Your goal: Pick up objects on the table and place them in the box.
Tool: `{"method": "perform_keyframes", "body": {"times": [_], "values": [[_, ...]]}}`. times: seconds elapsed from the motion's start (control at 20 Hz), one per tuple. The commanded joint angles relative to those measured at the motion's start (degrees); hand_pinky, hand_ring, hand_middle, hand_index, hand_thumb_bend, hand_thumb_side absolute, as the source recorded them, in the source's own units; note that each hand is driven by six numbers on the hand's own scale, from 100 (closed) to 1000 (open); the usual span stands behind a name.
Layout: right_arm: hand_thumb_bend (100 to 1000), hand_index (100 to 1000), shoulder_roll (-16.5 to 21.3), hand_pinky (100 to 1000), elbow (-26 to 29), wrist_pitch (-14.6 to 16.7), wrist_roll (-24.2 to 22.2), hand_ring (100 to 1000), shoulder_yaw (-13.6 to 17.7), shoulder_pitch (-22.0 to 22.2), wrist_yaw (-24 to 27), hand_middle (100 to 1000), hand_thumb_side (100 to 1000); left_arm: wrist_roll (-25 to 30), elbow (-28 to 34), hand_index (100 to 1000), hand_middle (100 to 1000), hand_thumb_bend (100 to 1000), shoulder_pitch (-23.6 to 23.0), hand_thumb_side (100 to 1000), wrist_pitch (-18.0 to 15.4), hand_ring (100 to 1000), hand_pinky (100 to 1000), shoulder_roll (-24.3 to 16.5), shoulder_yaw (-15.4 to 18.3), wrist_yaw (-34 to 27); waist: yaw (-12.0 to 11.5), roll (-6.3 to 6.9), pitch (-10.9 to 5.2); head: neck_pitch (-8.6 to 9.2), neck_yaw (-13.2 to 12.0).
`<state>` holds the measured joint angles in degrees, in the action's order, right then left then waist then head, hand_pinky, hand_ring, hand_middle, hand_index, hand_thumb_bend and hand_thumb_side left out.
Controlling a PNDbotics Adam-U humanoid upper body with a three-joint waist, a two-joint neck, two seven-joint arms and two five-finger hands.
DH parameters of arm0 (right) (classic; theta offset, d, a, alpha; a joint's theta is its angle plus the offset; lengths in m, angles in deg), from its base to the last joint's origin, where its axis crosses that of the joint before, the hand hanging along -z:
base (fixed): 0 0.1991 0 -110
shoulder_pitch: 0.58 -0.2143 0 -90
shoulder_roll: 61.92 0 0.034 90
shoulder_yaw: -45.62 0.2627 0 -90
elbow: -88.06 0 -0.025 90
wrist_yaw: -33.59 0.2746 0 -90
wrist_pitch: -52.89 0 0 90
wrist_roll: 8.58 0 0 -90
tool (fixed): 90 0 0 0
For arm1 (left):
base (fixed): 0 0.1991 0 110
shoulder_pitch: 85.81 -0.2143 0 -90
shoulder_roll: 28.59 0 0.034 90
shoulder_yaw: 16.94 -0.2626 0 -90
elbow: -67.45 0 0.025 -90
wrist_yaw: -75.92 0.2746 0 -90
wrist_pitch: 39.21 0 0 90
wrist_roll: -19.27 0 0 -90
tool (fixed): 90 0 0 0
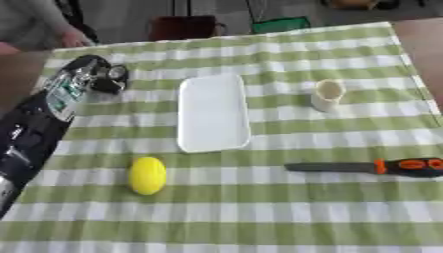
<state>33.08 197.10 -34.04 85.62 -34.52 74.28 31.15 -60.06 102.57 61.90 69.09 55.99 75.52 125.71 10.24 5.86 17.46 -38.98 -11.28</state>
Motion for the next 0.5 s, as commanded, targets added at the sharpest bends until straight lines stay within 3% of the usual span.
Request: {"method": "perform_keyframes", "body": {"times": [0.05,0.1,0.15,0.2,0.25,0.4,0.5], "values": [[528,810,1.2,598,1.4,0.0,-0.1,650,0.4,-0.6,0.1,704,727,0.3,0.6,834,886,308,1.2,322,0.2,889,917,-1.6,0.2,0.8,0.1,-0.30,-0.89,0.50,-0.1],[528,810,1.1,598,1.4,0.0,-0.1,650,0.4,-0.6,0.1,704,727,0.5,0.5,834,886,308,1.2,322,0.2,889,917,-1.6,0.2,0.9,0.1,-0.29,-0.90,0.51,-0.1],[528,810,1.1,598,1.4,0.0,-0.1,650,0.4,-0.6,0.1,704,727,0.8,0.4,756,878,301,1.2,313,0.2,890,921,-1.5,0.1,1.1,0.1,-0.30,-0.91,0.53,-0.1],[528,810,1.1,598,1.4,0.0,-0.1,650,0.4,-0.6,0.1,704,727,1.4,0.3,756,878,301,1.1,313,0.2,890,921,-1.5,0.0,1.5,0.1,-0.31,-0.92,0.54,-0.1],[528,810,1.1,598,1.3,0.0,-0.1,649,0.4,-0.6,0.1,704,727,1.8,0.2,692,872,289,1.1,304,0.3,888,919,-1.4,-0.1,1.9,0.1,-0.31,-0.93,0.55,-0.1],[528,810,1.1,598,1.3,0.0,-0.1,650,0.4,-0.6,0.1,704,727,2.2,0.4,628,866,259,1.1,298,0.5,886,917,-1.4,0.0,3.0,0.1,-0.33,-0.94,0.54,-0.1],[528,810,1.1,598,1.3,0.0,-0.1,650,0.4,-0.6,0.1,705,727,1.9,0.7,534,853,204,1.2,286,0.6,877,910,-1.3,0.3,3.1,0.1,-0.35,-0.98,0.53,0.0]]}}
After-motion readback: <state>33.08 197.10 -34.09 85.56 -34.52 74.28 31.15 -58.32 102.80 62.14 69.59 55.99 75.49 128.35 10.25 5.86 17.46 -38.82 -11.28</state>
